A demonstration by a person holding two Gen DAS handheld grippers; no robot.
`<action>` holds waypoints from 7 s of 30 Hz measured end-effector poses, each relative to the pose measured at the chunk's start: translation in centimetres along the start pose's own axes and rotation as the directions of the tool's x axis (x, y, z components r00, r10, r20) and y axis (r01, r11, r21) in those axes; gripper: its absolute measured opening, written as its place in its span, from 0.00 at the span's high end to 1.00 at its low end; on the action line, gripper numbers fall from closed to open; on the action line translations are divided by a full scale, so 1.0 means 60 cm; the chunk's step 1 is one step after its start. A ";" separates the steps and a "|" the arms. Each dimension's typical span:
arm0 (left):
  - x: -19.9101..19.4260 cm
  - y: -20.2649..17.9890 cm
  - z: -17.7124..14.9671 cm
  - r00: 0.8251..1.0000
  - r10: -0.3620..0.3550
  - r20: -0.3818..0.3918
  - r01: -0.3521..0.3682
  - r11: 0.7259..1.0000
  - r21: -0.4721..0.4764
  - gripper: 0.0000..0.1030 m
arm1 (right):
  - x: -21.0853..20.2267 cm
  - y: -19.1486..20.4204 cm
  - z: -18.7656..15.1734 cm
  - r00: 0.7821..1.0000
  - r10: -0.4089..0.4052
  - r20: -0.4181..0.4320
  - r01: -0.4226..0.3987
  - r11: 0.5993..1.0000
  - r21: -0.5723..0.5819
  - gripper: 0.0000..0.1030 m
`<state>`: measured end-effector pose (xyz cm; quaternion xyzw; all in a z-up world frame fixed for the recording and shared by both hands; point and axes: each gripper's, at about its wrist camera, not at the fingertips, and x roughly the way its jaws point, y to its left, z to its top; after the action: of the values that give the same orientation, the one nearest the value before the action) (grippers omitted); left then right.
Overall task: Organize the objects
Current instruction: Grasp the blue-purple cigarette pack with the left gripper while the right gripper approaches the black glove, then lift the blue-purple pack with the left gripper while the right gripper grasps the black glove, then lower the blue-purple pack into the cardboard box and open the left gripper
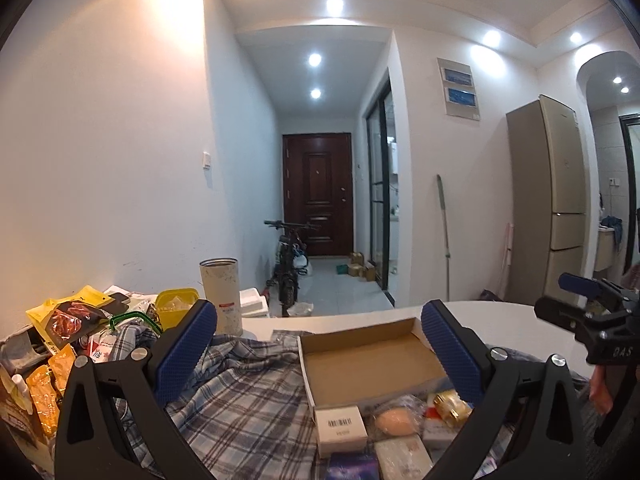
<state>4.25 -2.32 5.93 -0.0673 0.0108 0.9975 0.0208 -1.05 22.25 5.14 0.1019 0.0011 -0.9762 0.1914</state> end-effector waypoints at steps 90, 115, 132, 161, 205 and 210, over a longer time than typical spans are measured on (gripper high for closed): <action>0.051 -0.015 -0.124 0.886 -0.145 -0.440 0.131 0.989 -0.064 0.48 | 0.108 -0.080 -0.180 0.740 -0.079 -0.668 0.100 0.995 -0.007 0.63; -0.017 0.004 0.000 0.978 -0.094 -0.185 0.089 0.995 -0.034 0.48 | 0.000 -0.013 -0.014 0.943 -0.043 -0.329 0.044 0.999 -0.004 0.74; 0.030 -0.015 0.129 0.996 -0.035 0.084 0.046 0.989 -0.139 0.48 | 0.049 0.055 0.141 0.988 -0.112 0.109 0.110 0.994 0.026 0.74; 0.342 0.019 -0.101 0.873 -0.043 -0.486 -0.057 0.980 -0.188 0.48 | 0.230 -0.032 -0.011 0.967 -0.159 -0.202 0.169 0.985 0.036 0.74; 0.284 0.027 -0.074 0.958 0.087 -0.274 -0.130 0.981 -0.142 0.16 | 0.265 -0.022 -0.029 0.946 -0.150 -0.286 0.154 0.988 -0.007 0.73; 0.256 0.016 -0.064 0.981 0.111 -0.156 -0.128 0.986 -0.107 0.09 | 0.271 -0.025 -0.033 0.942 -0.147 -0.303 0.154 0.988 -0.001 0.73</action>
<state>-10.49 -2.78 0.06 -0.1424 -0.0416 0.9879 -0.0441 -15.94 17.66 -0.12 0.2518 0.0271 -0.9608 0.1126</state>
